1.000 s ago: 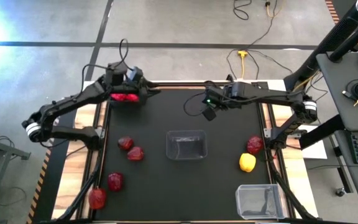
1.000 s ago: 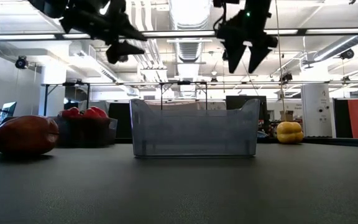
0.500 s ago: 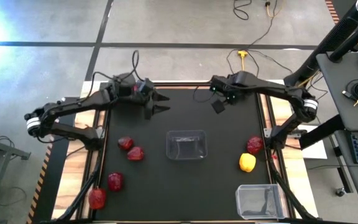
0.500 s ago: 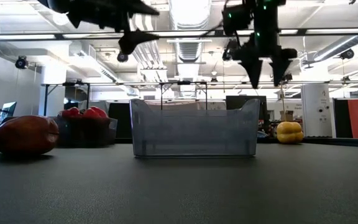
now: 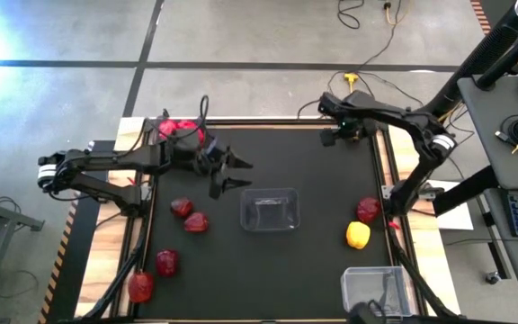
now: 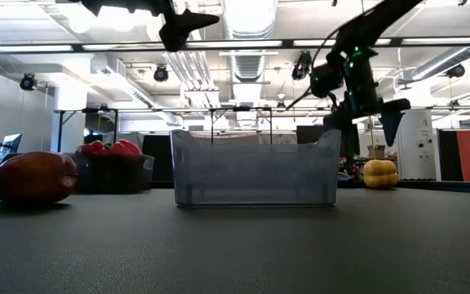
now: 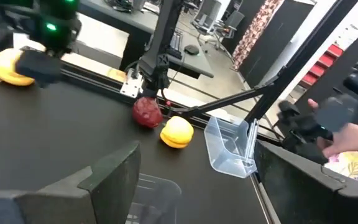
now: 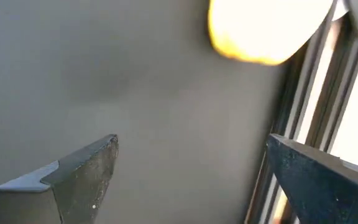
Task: Sort produce into baskets
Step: Put the yellow bell pepper into the bottom black bin
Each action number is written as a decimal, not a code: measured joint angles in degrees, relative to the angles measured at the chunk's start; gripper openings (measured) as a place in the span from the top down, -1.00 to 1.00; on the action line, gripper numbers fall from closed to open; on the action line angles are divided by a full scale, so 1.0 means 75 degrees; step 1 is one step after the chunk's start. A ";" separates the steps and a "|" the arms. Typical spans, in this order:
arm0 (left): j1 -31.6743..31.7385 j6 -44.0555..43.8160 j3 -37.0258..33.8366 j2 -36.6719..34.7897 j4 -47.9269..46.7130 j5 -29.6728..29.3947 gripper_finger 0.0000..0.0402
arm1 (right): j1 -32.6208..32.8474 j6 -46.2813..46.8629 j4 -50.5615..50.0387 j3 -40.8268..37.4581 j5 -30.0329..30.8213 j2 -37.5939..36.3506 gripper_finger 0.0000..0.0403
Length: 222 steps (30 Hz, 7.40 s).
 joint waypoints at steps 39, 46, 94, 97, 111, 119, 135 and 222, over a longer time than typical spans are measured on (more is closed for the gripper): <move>0.1536 0.0460 0.0000 -0.0734 -0.1362 0.0903 -0.47 | -0.1694 -0.0071 0.1955 0.0420 -0.0450 0.1802 -0.57; 0.1549 0.1088 0.0000 -0.1043 -0.1637 0.0914 -0.47 | -0.0535 -0.0073 0.2020 0.0420 -0.0431 0.0756 -0.57; -0.3075 -0.1374 -0.0024 -0.2952 -0.0756 -0.4902 -0.47 | 0.6447 -0.3471 0.8372 0.0452 -0.1464 0.2242 -0.57; -0.3883 -0.1472 -0.0030 -0.2677 -0.0758 -0.6099 -0.47 | 0.6515 -0.3672 0.8464 0.0427 -0.1468 0.2340 -0.57; -0.4434 -0.1394 -0.0033 -0.2527 -0.0726 -0.7527 -0.47 | 0.6539 -0.3628 1.0267 -0.0744 -0.0380 0.2371 -0.60; -0.4390 -0.1400 -0.0030 -0.2499 -0.0902 -0.7718 -0.47 | 0.6528 -0.3858 1.1238 -0.1213 -0.0458 0.2353 -0.72; -0.4058 -0.1495 -0.0030 -0.1669 -0.0969 -0.8003 -0.47 | 0.6528 -0.3853 1.0266 -0.0449 -0.0509 0.2318 -0.85; -0.1723 0.1169 -0.0030 -0.0183 -0.1707 -0.3895 -0.47 | 0.7876 0.6495 0.1729 -0.0435 0.0034 -0.0958 -0.53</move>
